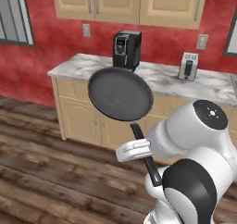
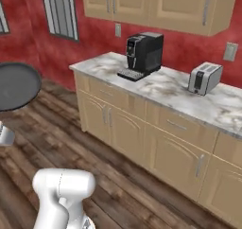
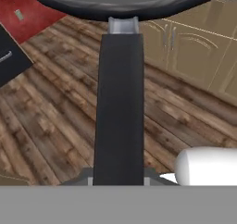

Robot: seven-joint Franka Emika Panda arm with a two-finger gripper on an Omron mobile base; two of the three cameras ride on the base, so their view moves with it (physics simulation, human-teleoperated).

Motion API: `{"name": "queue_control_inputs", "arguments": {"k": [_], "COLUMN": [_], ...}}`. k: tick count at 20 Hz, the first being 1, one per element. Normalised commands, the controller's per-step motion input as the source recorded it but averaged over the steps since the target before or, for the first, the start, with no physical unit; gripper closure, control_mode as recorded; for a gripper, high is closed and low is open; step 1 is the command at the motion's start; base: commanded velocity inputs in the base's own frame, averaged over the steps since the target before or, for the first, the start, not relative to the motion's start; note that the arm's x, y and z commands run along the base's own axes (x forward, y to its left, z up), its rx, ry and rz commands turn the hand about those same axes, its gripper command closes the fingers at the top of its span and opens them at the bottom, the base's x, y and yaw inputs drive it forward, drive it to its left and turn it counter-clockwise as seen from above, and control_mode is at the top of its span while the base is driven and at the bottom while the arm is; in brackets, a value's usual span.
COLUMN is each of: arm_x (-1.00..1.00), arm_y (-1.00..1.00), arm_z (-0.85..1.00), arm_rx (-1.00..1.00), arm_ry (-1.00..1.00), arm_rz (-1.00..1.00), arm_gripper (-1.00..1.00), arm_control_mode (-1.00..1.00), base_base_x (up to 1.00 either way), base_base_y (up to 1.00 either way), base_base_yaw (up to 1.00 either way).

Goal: Move the pot and pan from the stove into the sink.

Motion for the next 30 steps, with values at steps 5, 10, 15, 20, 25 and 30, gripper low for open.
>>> {"name": "queue_control_inputs", "arguments": {"k": [5, 10, 15, 20, 25, 30], "arm_x": [0.0, 0.0, 0.0, 0.0, 0.0, 0.0], "arm_y": [0.0, 0.0, 0.0, 0.0, 0.0, 0.0], "arm_z": [0.0, 0.0, 0.0, 0.0, 0.0, 0.0], "arm_rx": [0.0, 0.0, 0.0, 0.0, 0.0, 0.0], "arm_ry": [0.0, 0.0, 0.0, 0.0, 0.0, 0.0], "arm_rz": [0.0, 0.0, 0.0, 0.0, 0.0, 0.0], "arm_gripper": [1.0, 1.0, 1.0, 1.0, 1.0, 1.0], "arm_control_mode": [1.0, 1.0, 1.0, 1.0, 1.0, 1.0], "base_base_x": [0.0, 0.0, 0.0, 0.0, -0.1, -0.19], "base_base_y": [-0.23, -0.24, -0.27, -0.31, -0.34, -0.4], "base_base_yaw": [-0.38, -0.37, -0.36, -0.34, -0.29, -0.2]}}
